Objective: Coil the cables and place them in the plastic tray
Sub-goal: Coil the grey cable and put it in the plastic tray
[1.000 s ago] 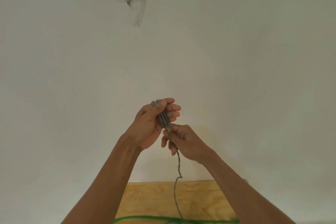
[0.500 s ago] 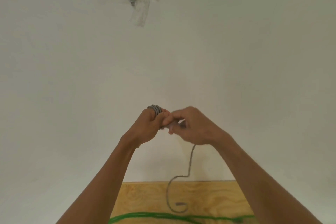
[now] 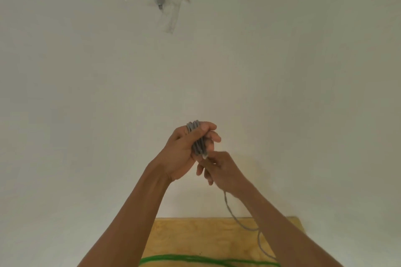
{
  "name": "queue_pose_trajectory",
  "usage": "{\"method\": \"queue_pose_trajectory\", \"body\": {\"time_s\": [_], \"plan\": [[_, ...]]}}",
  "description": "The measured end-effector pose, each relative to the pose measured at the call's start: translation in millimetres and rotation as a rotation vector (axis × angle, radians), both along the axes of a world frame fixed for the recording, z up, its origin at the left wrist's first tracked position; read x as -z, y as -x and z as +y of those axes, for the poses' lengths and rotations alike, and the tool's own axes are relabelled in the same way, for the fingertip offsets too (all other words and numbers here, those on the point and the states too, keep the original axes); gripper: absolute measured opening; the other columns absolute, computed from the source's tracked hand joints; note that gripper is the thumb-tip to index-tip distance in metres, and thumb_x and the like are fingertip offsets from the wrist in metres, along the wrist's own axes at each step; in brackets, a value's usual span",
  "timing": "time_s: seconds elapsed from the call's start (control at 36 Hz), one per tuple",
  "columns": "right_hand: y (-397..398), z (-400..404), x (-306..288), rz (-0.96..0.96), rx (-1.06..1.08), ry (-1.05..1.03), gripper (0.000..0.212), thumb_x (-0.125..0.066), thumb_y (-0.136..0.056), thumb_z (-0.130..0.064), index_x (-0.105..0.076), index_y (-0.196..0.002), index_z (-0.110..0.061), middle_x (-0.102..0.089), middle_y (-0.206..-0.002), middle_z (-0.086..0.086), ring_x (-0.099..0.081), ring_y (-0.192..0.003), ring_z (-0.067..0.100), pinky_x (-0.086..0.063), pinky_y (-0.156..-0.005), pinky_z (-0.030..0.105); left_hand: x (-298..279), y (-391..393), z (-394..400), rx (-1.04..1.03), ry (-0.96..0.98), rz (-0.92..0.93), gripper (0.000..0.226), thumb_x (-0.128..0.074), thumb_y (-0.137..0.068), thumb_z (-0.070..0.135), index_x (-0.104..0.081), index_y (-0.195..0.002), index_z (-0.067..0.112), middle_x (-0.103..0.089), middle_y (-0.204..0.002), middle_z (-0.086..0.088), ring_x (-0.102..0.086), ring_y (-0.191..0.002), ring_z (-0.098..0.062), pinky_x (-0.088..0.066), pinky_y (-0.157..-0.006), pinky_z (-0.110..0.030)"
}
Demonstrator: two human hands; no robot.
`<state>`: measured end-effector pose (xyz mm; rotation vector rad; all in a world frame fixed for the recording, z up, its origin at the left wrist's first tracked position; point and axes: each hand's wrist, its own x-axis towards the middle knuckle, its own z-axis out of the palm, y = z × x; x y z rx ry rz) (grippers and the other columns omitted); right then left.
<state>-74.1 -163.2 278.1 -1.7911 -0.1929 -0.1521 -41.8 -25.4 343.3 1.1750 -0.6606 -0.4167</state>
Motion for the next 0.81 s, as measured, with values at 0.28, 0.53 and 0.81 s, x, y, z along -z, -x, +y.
{"method": "queue_pose_trajectory", "body": {"time_s": [0.28, 0.53, 0.81], "plan": [[12, 2, 0, -0.085, -0.016, 0.226, 0.026, -0.055, -0.100, -0.030, -0.069, -0.118, -0.017, -0.065, -0.063, -0.008, -0.056, -0.055, 0.008, -0.047, -0.060, 0.023, 15, -19, 4, -0.385, -0.093, -0.097, 0.024, -0.047, -0.104, 0.014, -0.066, -0.118, 0.007, -0.076, -0.109, -0.008, -0.072, -0.104, -0.022, -0.053, -0.087, -0.032], [2, -20, -62, -0.177, -0.053, 0.403, 0.014, -0.064, -0.089, -0.011, -0.076, -0.084, -0.016, -0.074, -0.072, -0.004, -0.072, -0.072, 0.016, -0.060, -0.078, 0.039, 19, -9, 12, -0.303, -0.526, -0.357, 0.049, -0.040, -0.107, 0.028, -0.064, -0.070, 0.006, -0.067, -0.063, 0.000, -0.056, -0.060, -0.014, -0.044, -0.063, -0.027], [-25, -40, -65, -0.190, -0.068, -0.045, 0.014, -0.079, -0.081, -0.011, -0.073, -0.086, 0.001, -0.066, -0.072, 0.013, -0.043, -0.060, 0.026, -0.037, -0.052, 0.023, 9, 1, 13, -0.009, -0.256, 0.023, 0.047, -0.041, -0.101, 0.041, -0.063, -0.094, 0.000, -0.061, -0.060, -0.012, -0.053, -0.054, -0.023, -0.046, -0.074, -0.041]]}}
